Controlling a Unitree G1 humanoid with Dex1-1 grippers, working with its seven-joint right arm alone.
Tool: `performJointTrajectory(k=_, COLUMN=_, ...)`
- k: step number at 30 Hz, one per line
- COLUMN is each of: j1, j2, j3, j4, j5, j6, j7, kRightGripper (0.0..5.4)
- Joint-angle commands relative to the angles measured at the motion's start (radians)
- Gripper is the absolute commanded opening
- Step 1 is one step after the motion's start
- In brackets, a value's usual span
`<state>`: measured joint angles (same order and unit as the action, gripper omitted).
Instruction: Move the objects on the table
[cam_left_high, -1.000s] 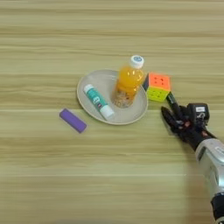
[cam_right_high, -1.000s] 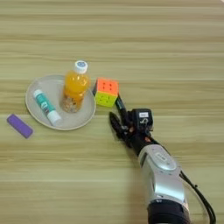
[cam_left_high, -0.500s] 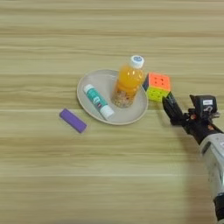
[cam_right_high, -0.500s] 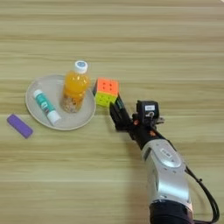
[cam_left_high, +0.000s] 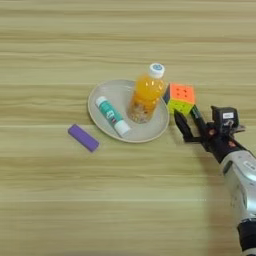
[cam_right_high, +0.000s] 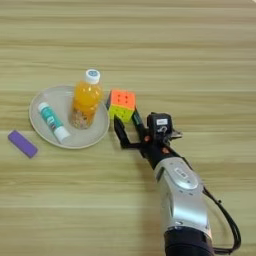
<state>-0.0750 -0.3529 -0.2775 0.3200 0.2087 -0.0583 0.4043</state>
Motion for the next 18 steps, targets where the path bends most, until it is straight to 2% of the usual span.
performJointTrajectory(k=1, j1=-0.063, j2=-0.031, j3=-0.003, j4=-0.042, j5=-0.004, j6=-0.035, j7=-0.004, kRightGripper=5.37)
performJointTrajectory(k=18, j1=-0.117, j2=-0.022, j3=0.02, j4=-0.011, j5=-0.017, j6=-0.046, j7=-0.006, kRightGripper=5.37)
